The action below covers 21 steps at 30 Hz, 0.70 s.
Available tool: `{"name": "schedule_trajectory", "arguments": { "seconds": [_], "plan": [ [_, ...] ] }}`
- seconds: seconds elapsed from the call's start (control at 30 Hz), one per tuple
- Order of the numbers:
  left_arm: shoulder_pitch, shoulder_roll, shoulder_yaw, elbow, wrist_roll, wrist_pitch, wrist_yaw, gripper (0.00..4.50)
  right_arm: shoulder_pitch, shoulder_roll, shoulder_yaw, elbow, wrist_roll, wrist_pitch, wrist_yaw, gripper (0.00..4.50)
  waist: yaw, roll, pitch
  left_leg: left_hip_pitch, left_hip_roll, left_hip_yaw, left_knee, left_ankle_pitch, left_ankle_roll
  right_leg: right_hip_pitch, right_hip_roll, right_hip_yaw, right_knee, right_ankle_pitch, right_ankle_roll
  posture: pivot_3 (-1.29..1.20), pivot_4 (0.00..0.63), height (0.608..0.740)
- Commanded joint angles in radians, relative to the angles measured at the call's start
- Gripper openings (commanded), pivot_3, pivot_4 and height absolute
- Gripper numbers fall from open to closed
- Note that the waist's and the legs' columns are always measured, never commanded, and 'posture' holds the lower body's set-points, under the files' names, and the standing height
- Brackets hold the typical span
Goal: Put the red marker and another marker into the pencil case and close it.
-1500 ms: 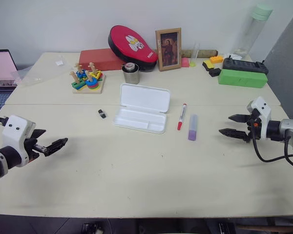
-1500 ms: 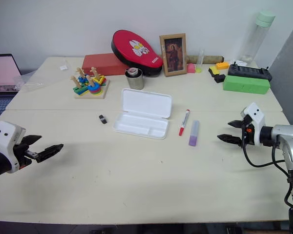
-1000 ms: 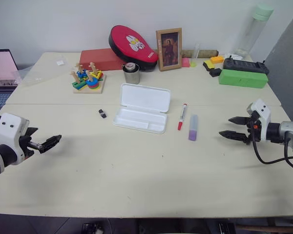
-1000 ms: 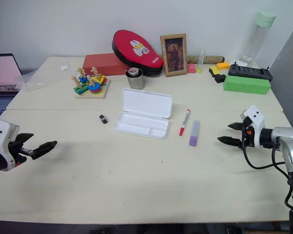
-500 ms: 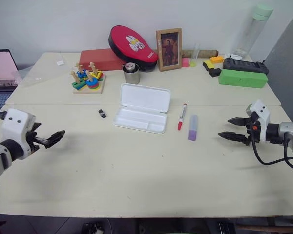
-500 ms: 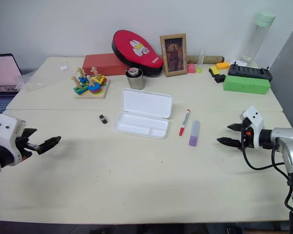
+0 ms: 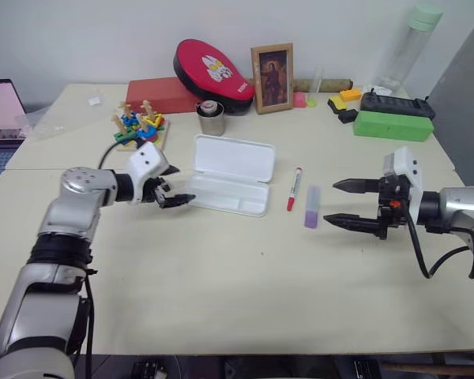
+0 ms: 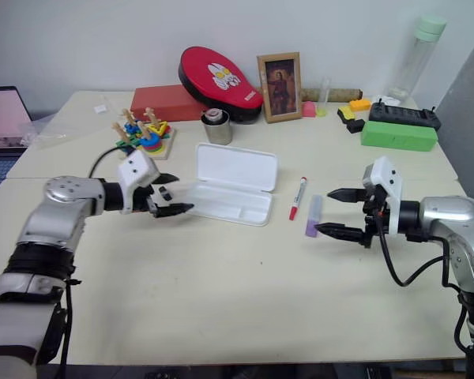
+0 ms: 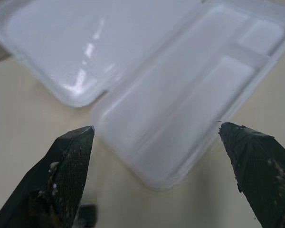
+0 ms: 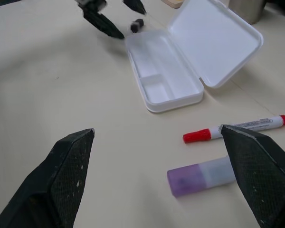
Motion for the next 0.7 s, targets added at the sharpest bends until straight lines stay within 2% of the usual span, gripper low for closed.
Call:
{"name": "schedule_trajectory", "arguments": {
  "seconds": [0.03, 0.43, 0.7],
  "plan": [
    [-0.074, -0.019, -0.04, 0.093, 0.045, -0.083, -0.095, 4.5, 0.018, 0.012, -0.049, -0.128, 0.062, 0.045, -0.081, 4.46, -0.004, 0.0, 0.0, 0.0, 0.0, 0.0, 0.0, 0.0, 0.0, 0.0, 0.0, 0.0, 0.0, 0.0, 0.0, 0.0, 0.15, 0.74],
    [-0.169, -0.099, -0.072, 0.293, 0.12, -0.174, -0.179, 4.5, 0.043, 0.024, -0.061, -0.226, 0.136, 0.088, -0.2, 4.46, -0.009, 0.0, 0.0, 0.0, 0.0, -0.001, 0.002, -0.001, 0.003, 0.001, 0.0, -0.001, 0.001, 0.0, 0.0, 0.0, 0.15, 0.74],
    [-0.18, -0.109, -0.076, 0.317, 0.162, -0.211, -0.182, 3.17, 0.039, 0.019, -0.054, -0.23, 0.149, 0.081, -0.225, 4.5, -0.01, 0.0, 0.0, 0.0, 0.0, -0.001, 0.002, -0.001, 0.003, 0.001, 0.0, -0.001, 0.001, 0.0, 0.0, 0.0, 0.15, 0.74]
  ]
}}
